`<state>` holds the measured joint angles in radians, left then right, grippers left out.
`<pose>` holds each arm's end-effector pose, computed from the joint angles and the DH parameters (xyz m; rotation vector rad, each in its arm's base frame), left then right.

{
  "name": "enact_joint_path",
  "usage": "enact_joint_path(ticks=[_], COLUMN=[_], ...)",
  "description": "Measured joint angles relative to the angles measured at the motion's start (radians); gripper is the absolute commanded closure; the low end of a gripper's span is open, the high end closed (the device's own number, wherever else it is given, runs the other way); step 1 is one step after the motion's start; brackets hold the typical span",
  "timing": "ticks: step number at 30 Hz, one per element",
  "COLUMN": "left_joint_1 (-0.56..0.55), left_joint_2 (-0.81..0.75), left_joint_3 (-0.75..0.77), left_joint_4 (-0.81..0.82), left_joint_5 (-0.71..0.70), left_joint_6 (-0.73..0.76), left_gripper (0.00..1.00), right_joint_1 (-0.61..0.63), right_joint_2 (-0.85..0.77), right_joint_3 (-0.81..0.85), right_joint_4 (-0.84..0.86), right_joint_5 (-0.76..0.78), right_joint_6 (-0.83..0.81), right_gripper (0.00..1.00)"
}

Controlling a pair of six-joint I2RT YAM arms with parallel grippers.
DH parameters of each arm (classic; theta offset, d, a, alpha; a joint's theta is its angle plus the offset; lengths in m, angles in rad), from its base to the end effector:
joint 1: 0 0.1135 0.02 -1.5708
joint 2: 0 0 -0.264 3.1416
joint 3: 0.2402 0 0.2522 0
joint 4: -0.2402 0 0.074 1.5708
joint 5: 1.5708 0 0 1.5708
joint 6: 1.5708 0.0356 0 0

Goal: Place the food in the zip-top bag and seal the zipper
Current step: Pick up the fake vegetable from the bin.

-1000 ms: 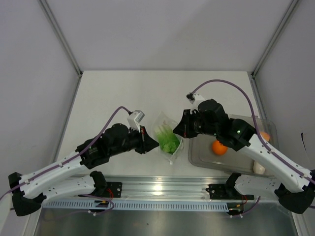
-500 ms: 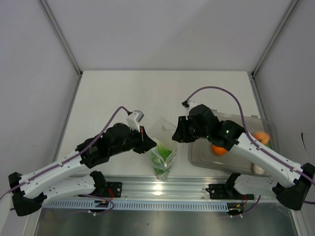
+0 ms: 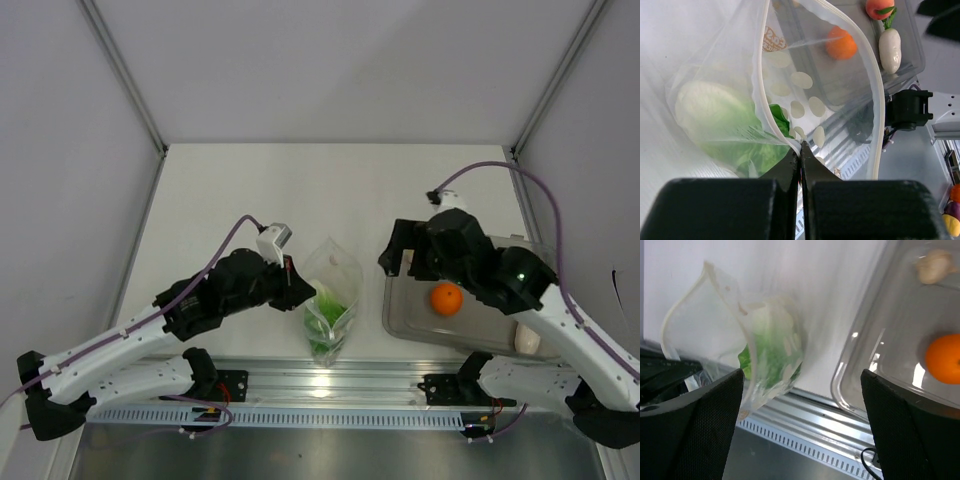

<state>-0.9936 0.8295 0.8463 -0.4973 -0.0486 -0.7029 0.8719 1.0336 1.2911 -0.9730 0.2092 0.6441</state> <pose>0.1012 -0.1522 0.3217 0.2873 2.1867 -0.9678 0.1270 0.1397 0.3893 -0.1539 2.3251 0.5518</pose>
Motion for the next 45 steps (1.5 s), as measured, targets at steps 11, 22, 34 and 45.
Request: enact_joint_path(ticks=[11,22,34,45], left_joint_1=[0.007,0.011,0.018,0.022], left_joint_2=[-0.002,-0.003,0.002,0.0], left_joint_3=[0.0,0.0,-0.003,-0.007], left_joint_4=[-0.001,-0.003,0.011,0.018], left_joint_5=[0.002,0.032,0.113,0.158], left_joint_6=[0.005,0.005,0.007,0.006], left_gripper=[0.99,0.99,0.99,0.99], right_joint_1=[-0.424,-0.966,-1.395,-1.509], right_joint_2=[-0.199,-0.108,0.032,0.071], right_joint_3=[-0.056,-0.332,-0.348,-0.444], right_joint_4=[-0.177,-0.235,-0.166,-0.035], right_joint_5=[0.172,0.202,0.151,0.078], right_joint_6=[0.116,0.096,0.033,0.008], right_gripper=[0.01,0.01,0.01,0.02])
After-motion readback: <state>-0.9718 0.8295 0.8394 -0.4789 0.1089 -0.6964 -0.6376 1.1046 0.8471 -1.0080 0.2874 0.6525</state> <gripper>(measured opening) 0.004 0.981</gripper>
